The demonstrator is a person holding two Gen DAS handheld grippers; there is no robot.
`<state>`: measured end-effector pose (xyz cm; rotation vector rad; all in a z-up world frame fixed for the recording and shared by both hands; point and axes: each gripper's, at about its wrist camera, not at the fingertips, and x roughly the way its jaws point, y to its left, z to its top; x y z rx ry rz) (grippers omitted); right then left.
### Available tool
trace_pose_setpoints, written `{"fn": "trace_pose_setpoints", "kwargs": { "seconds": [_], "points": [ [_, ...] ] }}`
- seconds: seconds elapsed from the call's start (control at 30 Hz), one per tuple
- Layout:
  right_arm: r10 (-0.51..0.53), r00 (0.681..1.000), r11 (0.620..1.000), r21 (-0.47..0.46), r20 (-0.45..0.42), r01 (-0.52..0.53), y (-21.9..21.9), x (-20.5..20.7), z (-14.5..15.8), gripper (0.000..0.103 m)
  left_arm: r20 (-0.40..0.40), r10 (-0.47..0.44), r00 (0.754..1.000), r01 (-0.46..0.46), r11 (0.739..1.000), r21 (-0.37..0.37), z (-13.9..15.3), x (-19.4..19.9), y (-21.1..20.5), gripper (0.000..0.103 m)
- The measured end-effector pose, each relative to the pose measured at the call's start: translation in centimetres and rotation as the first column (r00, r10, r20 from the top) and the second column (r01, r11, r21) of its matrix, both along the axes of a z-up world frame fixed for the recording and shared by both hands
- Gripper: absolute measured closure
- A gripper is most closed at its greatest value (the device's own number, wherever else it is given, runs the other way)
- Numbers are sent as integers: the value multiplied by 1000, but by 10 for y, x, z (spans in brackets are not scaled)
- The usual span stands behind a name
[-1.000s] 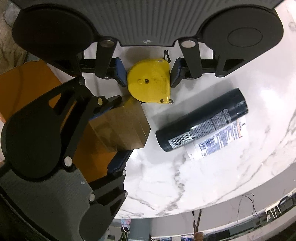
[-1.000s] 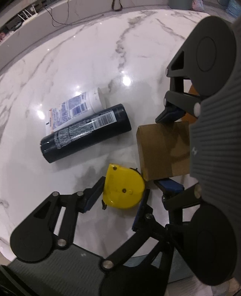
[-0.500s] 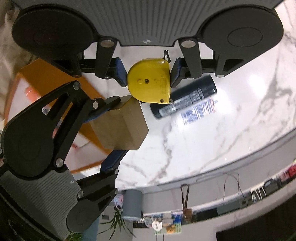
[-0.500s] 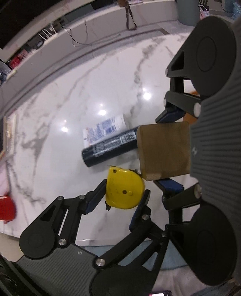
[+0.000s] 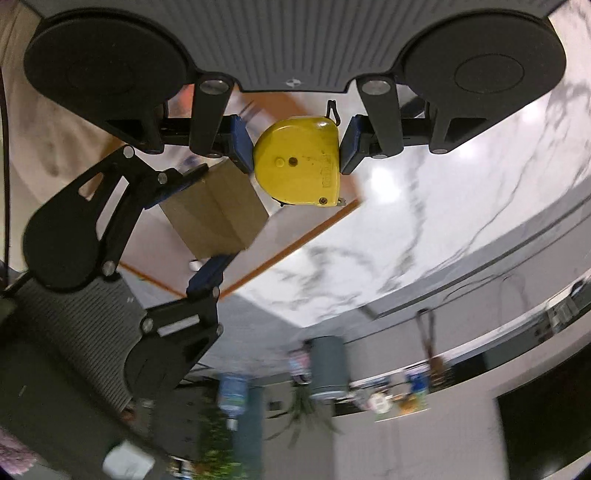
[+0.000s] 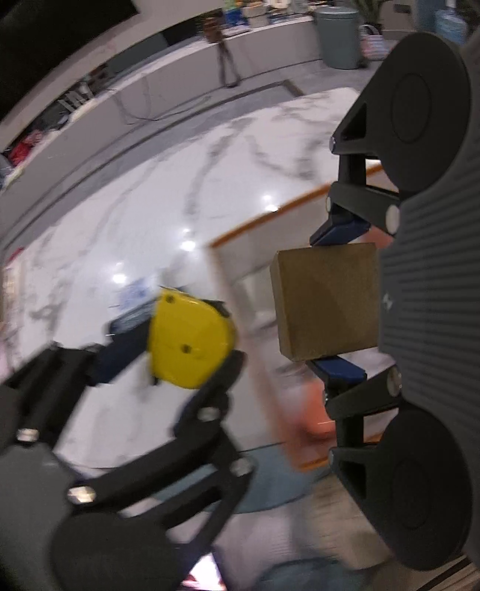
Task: Organize rigid objects
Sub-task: 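Lower the cardboard box into the orange box and open the right tool while the left carries the tape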
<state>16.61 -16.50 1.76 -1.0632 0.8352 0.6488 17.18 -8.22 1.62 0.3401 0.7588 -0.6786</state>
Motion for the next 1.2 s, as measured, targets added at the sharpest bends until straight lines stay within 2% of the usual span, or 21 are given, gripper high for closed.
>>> {"fn": "trace_pose_setpoints", "kwargs": {
  "seconds": [0.2, 0.37, 0.57, 0.8, 1.03, 1.2],
  "points": [
    [-107, 994, 987, -124, -30, 102, -53, 14, -28, 41, -23, -74, 997, 75, 997, 23, -23, 7, -45, 46],
    [-173, 982, 973, -171, -80, 157, -88, 29, -51, 41, -62, -101, 993, 104, 994, 42, -41, 13, -67, 46],
    [-164, 971, 967, -224, -174, 123, -108, 32, -69, 42, -114, -114, 987, 121, 991, 59, -52, 17, -78, 46],
    [-172, 946, 955, -283, -276, 91, -110, 40, -96, 44, -145, -127, 981, 137, 988, 66, -57, 18, -85, 46],
    [-180, 937, 928, -367, -299, 62, -120, 37, -96, 45, -172, -142, 975, 153, 987, 56, -62, 14, -89, 46],
    [-144, 949, 912, -409, -279, 18, -115, 29, -97, 45, -181, -143, 973, 155, 986, 56, -65, 12, -92, 46]
  ]
}}
